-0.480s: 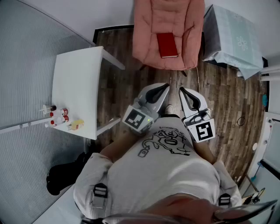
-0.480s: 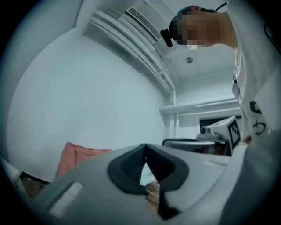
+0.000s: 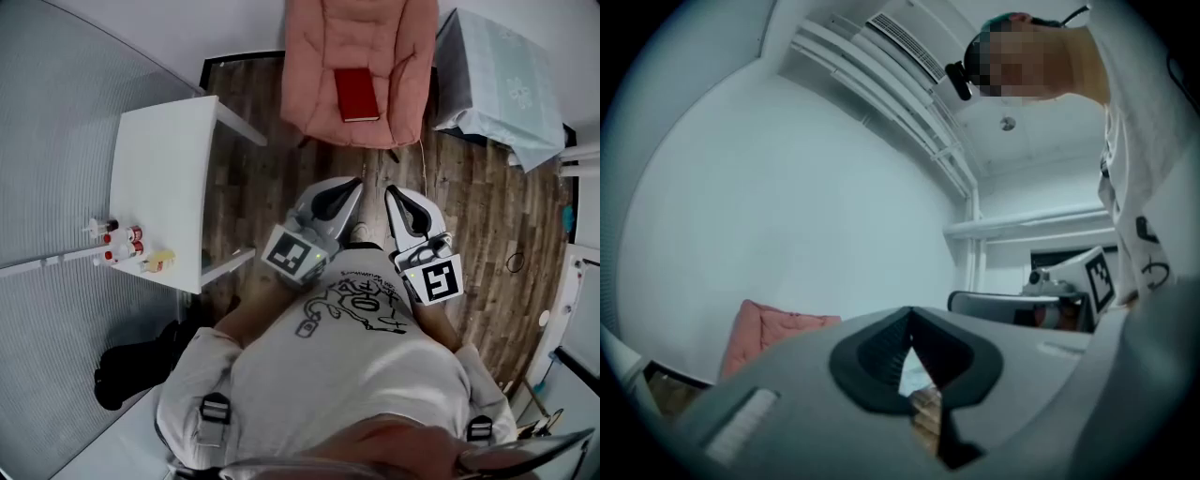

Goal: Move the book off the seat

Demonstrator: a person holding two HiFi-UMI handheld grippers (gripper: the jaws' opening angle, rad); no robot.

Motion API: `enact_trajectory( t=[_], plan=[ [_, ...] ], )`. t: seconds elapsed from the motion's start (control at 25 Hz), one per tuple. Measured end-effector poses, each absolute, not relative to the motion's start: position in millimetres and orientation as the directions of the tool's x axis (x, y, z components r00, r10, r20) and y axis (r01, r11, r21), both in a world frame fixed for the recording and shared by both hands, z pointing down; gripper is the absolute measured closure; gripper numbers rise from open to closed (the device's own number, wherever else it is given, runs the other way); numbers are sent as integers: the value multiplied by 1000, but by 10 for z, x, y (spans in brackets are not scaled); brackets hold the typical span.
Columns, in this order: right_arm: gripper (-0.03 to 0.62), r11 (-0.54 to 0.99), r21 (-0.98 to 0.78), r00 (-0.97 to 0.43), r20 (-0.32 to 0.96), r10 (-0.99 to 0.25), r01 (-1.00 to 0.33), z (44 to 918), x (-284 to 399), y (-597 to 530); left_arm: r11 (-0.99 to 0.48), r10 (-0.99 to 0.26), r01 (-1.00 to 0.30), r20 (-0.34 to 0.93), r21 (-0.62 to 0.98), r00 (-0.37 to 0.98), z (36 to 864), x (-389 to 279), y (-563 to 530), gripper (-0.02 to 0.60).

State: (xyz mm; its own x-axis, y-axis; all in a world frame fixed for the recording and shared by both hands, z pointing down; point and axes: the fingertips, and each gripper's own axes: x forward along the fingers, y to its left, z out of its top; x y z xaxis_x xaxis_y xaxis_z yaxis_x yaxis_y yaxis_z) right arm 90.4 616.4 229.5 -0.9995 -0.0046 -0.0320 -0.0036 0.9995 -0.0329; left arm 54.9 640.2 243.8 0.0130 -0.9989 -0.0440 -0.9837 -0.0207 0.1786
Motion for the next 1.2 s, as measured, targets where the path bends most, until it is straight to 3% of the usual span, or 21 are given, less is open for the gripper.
enact_trajectory(
  t=[0.64,1.2],
  plan=[
    [589,998,-29,-999,-18,47,47,2372,1163,5819,33,-999,-981,-27,193,-39,2556,805,6048,581],
    [589,998,-33,-998,-9,57,57,2442,703,5703,40,-999,-979,-16,202,-44,2624,350,5942,581]
  ],
)
